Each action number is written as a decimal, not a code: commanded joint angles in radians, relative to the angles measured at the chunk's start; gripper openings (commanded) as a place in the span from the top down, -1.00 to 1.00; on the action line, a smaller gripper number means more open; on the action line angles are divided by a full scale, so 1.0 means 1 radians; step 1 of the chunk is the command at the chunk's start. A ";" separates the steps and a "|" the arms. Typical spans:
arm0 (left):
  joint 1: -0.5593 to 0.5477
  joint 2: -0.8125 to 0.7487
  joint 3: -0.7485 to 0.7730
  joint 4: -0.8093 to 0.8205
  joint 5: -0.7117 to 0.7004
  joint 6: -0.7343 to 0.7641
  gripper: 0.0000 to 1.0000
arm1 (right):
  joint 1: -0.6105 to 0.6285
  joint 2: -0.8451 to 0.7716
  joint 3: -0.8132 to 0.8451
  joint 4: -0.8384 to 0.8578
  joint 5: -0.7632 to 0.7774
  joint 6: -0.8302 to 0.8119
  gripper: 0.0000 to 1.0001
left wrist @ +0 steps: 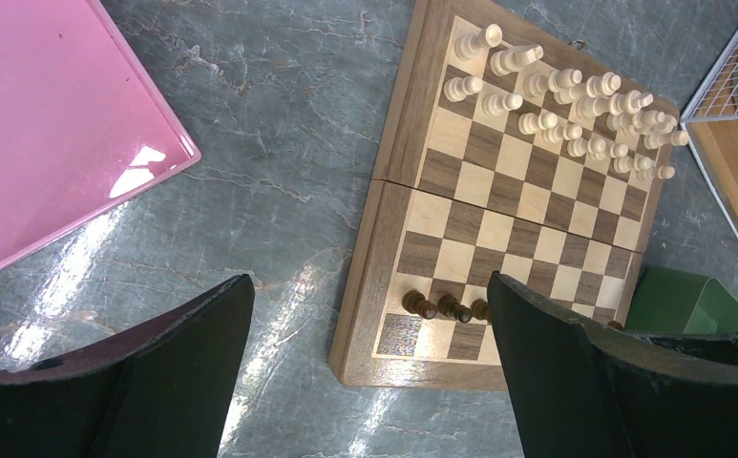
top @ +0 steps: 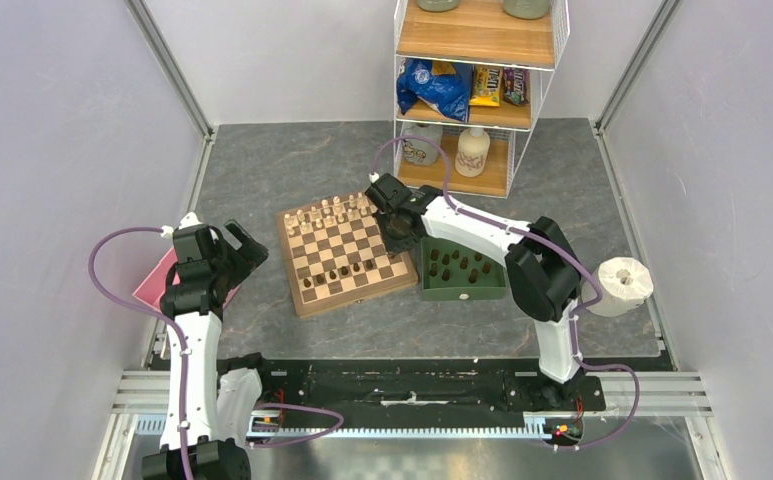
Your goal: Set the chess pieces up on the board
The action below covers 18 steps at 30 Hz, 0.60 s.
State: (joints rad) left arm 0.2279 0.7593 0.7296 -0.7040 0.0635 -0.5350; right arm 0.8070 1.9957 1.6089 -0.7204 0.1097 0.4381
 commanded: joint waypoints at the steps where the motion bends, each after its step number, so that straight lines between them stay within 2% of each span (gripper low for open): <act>1: 0.006 -0.007 -0.002 0.027 0.026 -0.017 -0.98 | 0.006 0.021 0.066 0.012 -0.025 0.015 0.69; 18: 0.007 -0.008 -0.003 0.028 0.025 -0.016 -0.98 | 0.025 0.076 0.096 0.009 -0.048 0.025 0.65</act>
State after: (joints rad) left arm 0.2279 0.7593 0.7296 -0.7040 0.0635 -0.5350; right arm 0.8249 2.0624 1.6634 -0.7200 0.0750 0.4530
